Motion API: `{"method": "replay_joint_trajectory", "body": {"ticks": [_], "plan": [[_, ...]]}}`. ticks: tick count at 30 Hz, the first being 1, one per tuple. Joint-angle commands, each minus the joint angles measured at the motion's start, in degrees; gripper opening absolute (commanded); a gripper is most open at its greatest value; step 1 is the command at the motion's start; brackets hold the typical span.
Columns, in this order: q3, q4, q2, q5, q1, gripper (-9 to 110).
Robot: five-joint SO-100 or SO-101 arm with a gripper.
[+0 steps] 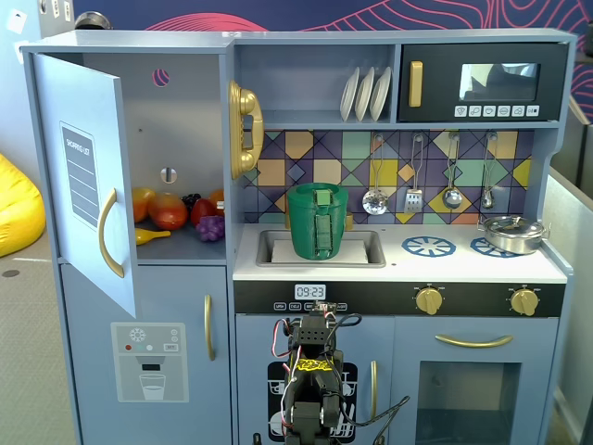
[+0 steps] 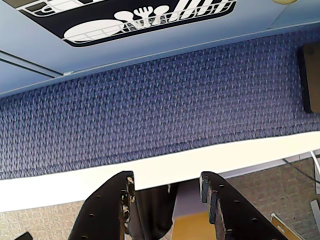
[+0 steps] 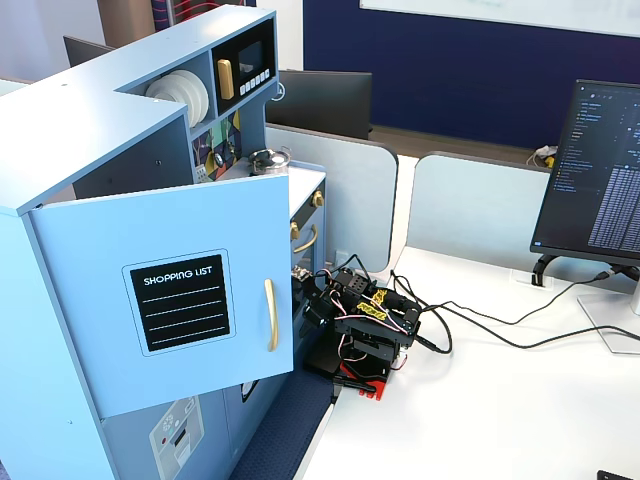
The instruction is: Close the left cabinet door
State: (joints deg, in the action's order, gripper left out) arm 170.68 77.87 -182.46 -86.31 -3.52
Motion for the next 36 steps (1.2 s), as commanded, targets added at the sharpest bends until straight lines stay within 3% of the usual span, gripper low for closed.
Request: {"method": "replay_joint_trajectory", "body": {"ticks": [1,8,11,14,18,22,25,29,33,36], "plan": [[1.1,9.9,0.4,-0.4,3.1,0],[1.1,9.9,0.4,-1.2,1.7,0],[1.0,9.2,0.4,-2.5,6.3,0],[-2.5,3.8,1.1,-0.4,21.4,0],[-15.3,-9.6,10.2,3.2,51.2,0],[-25.0,-18.3,16.1,-3.1,74.4,0],[-25.2,-34.1,17.4,-10.4,86.7,0],[-24.3,-49.7,23.2,-16.4,97.3,0],[-21.4,-67.7,28.8,-19.9,99.8,0],[-22.1,-73.0,33.8,-20.9,100.6,0]]}}
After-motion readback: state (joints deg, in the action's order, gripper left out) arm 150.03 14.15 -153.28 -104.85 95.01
